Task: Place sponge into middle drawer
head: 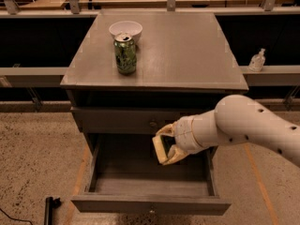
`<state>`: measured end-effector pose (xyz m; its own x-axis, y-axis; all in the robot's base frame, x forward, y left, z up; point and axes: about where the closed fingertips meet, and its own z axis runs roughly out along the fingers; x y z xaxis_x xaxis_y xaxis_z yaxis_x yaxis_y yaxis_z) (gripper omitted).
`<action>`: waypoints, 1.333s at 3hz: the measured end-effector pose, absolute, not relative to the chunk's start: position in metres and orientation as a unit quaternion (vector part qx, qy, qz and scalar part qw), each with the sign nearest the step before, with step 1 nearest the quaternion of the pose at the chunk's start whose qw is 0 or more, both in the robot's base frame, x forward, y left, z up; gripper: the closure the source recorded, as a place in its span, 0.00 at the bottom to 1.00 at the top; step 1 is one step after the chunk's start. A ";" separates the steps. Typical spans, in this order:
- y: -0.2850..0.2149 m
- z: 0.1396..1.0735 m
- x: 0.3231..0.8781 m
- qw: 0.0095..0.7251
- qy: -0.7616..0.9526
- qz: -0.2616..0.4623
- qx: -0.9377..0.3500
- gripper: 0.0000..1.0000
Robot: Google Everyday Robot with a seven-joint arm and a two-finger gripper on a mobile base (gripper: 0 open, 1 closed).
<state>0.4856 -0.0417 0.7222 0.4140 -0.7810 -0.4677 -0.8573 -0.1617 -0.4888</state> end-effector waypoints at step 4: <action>-0.079 0.614 0.545 0.317 0.638 0.035 -0.701 1.00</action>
Offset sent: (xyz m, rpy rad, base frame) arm 0.0055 0.0008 -0.0140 0.0594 0.0284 -0.0885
